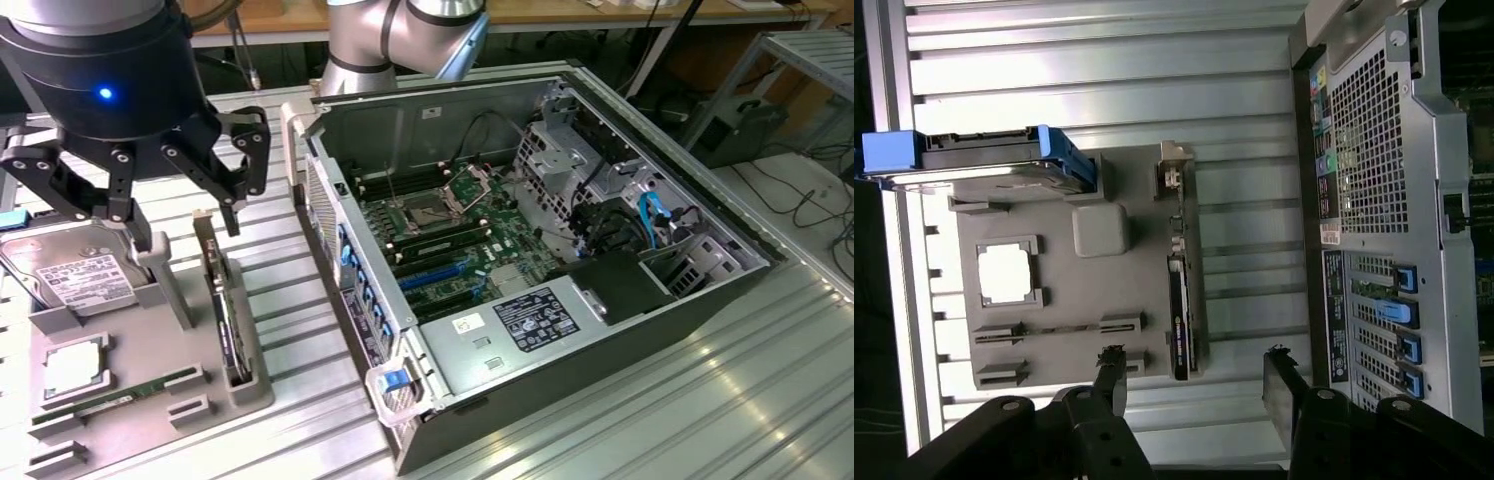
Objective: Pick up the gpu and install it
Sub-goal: 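Pick up the gpu and move the gpu toward the slot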
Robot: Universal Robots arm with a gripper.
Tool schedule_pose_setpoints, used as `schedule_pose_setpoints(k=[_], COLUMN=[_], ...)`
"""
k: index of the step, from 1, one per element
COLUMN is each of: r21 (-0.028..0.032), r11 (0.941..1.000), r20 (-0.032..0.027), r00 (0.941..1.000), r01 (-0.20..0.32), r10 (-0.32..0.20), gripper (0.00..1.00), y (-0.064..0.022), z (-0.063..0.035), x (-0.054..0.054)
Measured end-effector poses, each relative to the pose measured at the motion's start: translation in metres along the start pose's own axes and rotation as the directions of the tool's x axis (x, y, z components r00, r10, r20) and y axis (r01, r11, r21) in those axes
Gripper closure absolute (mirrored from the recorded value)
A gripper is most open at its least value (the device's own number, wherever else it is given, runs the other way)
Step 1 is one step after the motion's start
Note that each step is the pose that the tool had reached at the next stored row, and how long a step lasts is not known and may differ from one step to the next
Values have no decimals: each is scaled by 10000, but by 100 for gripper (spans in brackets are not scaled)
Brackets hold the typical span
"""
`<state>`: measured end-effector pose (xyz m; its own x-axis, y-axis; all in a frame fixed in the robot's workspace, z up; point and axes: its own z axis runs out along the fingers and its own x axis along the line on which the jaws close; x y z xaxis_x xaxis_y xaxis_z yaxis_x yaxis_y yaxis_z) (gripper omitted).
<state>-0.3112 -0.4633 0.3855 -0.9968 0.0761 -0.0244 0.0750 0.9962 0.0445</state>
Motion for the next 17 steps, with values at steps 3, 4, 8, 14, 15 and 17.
schedule_pose_setpoints(k=[3, 4, 8, 14, 15, 17], r21=[0, 0, -1, 0, -1, -1], r11=[10000, 10000, 10000, 10000, 10000, 10000], r20=[0, 1, 0, 0, 0, 0], r00=[10000, 10000, 10000, 10000, 10000, 10000], r01=[0, 0, 0, 0, 0, 0], r10=[0, 0, 0, 0, 0, 0], gripper=[34, 34, 34, 34, 34, 34], y=[-1, -1, -2, -4, -5, -5], z=[18, 24, 55, 94, 100, 111], x=[0, 0, 1, 2, 2, 3])
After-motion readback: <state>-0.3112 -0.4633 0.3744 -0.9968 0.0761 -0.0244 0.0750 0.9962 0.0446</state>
